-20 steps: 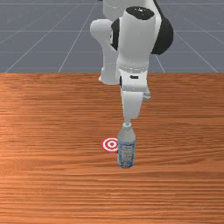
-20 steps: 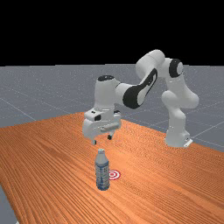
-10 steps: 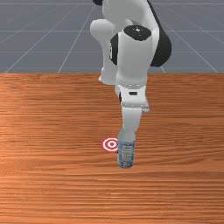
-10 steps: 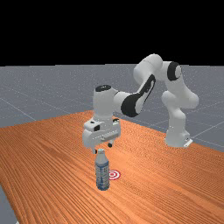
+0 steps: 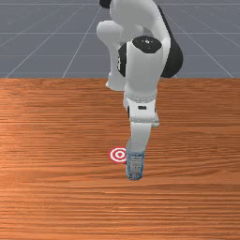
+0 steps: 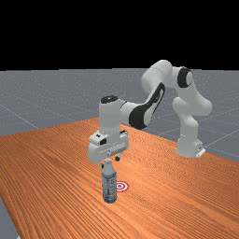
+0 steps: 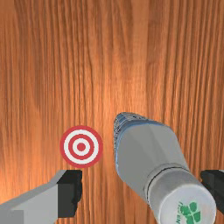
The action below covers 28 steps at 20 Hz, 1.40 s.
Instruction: Pick up the bottle and put it on the marker
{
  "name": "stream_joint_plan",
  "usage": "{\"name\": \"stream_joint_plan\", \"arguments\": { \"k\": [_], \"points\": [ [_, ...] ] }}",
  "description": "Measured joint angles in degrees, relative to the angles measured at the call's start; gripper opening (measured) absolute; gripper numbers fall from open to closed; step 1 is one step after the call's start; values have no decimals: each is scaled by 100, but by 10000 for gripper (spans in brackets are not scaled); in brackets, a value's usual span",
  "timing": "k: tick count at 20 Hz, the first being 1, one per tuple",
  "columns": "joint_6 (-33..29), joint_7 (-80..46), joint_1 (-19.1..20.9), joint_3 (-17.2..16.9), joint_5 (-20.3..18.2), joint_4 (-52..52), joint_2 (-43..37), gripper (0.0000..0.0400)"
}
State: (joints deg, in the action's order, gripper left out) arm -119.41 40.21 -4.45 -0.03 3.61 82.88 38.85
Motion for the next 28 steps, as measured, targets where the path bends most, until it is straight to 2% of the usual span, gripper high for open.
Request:
{"name": "stream_joint_plan", "arguments": {
  "k": [2, 7, 12, 13, 14, 19, 21, 25, 26, 28],
  "points": [
    [-45, -3, 0, -1, 1, 17, 32, 400],
    [-605, -60, -14, -24, 45, 457, -182, 400],
    [-261, 19, 25, 21, -36, 243, -154, 400],
    [-221, -15, 1, -4, 8, 211, -146, 245],
    [-246, -35, -2, -8, 7, 229, -158, 187],
    [-220, -105, -10, -20, -2, 204, -167, 179],
    [-159, -767, -53, -156, -131, 179, -154, 179],
    [-179, -474, 199, -214, -165, 223, -177, 179],
    [-288, -70, 275, -158, -96, 427, -299, 178],
    [-491, -211, 260, -188, -98, 966, -628, 178]
  ]
}}
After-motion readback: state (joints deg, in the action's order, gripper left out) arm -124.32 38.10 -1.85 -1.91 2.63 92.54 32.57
